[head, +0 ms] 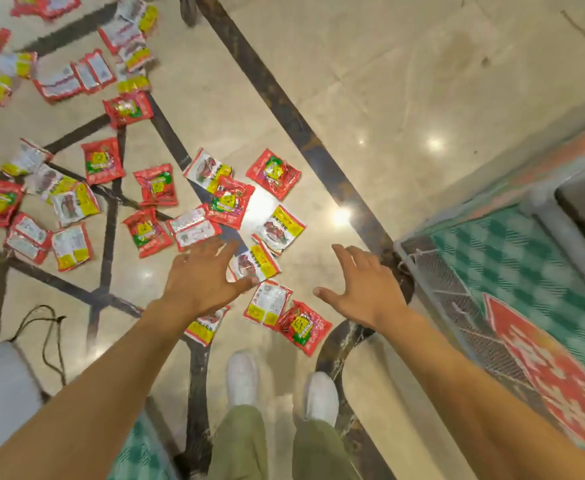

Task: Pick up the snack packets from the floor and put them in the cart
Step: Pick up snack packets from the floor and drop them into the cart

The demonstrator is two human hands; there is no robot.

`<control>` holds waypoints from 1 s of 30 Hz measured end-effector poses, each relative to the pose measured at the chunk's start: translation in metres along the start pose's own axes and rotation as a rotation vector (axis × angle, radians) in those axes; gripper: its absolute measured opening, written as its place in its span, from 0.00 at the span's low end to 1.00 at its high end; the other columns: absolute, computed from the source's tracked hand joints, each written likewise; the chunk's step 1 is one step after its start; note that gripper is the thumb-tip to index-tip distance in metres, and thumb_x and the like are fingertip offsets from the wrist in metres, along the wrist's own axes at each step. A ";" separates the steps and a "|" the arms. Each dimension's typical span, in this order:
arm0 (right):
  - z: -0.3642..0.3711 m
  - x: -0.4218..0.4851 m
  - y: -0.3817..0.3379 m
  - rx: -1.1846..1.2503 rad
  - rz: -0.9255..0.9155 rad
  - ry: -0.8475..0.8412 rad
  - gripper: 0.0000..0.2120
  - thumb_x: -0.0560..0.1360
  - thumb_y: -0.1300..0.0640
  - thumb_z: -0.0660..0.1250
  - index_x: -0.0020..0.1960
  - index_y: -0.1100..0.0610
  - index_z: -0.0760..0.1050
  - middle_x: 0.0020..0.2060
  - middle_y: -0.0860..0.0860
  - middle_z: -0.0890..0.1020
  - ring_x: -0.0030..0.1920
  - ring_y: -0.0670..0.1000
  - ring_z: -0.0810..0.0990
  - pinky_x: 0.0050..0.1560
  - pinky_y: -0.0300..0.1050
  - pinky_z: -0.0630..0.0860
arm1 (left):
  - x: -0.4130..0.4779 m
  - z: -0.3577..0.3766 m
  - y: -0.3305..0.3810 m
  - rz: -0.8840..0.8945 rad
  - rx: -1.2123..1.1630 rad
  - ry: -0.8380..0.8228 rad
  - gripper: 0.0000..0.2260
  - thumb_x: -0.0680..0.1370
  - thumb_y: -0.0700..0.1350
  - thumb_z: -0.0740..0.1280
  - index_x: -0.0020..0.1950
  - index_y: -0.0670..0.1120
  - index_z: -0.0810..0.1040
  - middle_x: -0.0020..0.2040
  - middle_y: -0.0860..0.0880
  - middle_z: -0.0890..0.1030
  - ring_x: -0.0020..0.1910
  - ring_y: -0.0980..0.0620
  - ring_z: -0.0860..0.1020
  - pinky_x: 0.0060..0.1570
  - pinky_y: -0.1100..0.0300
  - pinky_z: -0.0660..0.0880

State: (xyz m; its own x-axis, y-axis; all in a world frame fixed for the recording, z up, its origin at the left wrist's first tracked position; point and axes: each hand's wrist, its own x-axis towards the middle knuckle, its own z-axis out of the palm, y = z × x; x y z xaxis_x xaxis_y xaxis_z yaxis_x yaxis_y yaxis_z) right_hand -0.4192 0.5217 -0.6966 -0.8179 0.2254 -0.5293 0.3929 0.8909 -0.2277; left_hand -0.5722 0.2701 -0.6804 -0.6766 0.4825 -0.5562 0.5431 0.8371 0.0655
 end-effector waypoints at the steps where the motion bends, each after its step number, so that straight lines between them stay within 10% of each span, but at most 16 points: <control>1: 0.028 0.018 0.006 0.003 0.013 -0.020 0.46 0.72 0.24 0.54 0.82 0.49 0.54 0.78 0.55 0.66 0.76 0.62 0.65 0.71 0.61 0.69 | 0.020 0.027 -0.002 0.000 -0.017 -0.027 0.46 0.67 0.82 0.44 0.78 0.59 0.62 0.77 0.50 0.70 0.76 0.44 0.67 0.66 0.40 0.70; 10: 0.301 0.130 0.048 0.136 0.139 -0.249 0.45 0.75 0.30 0.65 0.83 0.49 0.51 0.78 0.54 0.63 0.76 0.61 0.63 0.72 0.61 0.68 | 0.147 0.305 -0.014 -0.096 -0.311 -0.355 0.45 0.66 0.81 0.59 0.77 0.57 0.67 0.77 0.46 0.71 0.75 0.42 0.69 0.74 0.45 0.66; 14: 0.395 0.161 0.060 0.169 0.189 -0.351 0.48 0.73 0.33 0.70 0.83 0.49 0.50 0.77 0.54 0.64 0.76 0.60 0.64 0.70 0.60 0.69 | 0.195 0.407 -0.028 -0.208 -0.413 -0.387 0.36 0.73 0.68 0.70 0.73 0.48 0.72 0.72 0.42 0.75 0.70 0.40 0.74 0.65 0.49 0.71; 17: 0.445 0.178 0.065 0.181 0.215 -0.377 0.49 0.70 0.34 0.73 0.81 0.51 0.53 0.73 0.55 0.67 0.73 0.61 0.66 0.67 0.60 0.71 | 0.219 0.462 -0.034 -0.339 -0.503 -0.322 0.39 0.61 0.75 0.68 0.56 0.44 0.78 0.56 0.40 0.80 0.58 0.38 0.80 0.52 0.49 0.77; 30: 0.486 0.195 0.069 0.395 0.285 -0.433 0.19 0.65 0.52 0.77 0.53 0.51 0.76 0.50 0.51 0.82 0.48 0.55 0.81 0.47 0.50 0.80 | 0.220 0.496 -0.020 -0.509 -1.008 -0.259 0.30 0.57 0.60 0.81 0.55 0.49 0.84 0.51 0.51 0.87 0.51 0.49 0.85 0.57 0.45 0.81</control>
State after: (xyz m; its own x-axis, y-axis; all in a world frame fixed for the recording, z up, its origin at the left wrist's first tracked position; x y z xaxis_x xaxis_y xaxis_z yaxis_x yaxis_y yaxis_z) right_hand -0.3473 0.4354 -1.2131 -0.4481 0.1786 -0.8760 0.7616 0.5893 -0.2694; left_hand -0.4856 0.2314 -1.2148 -0.5180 0.0604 -0.8532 -0.4844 0.8014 0.3508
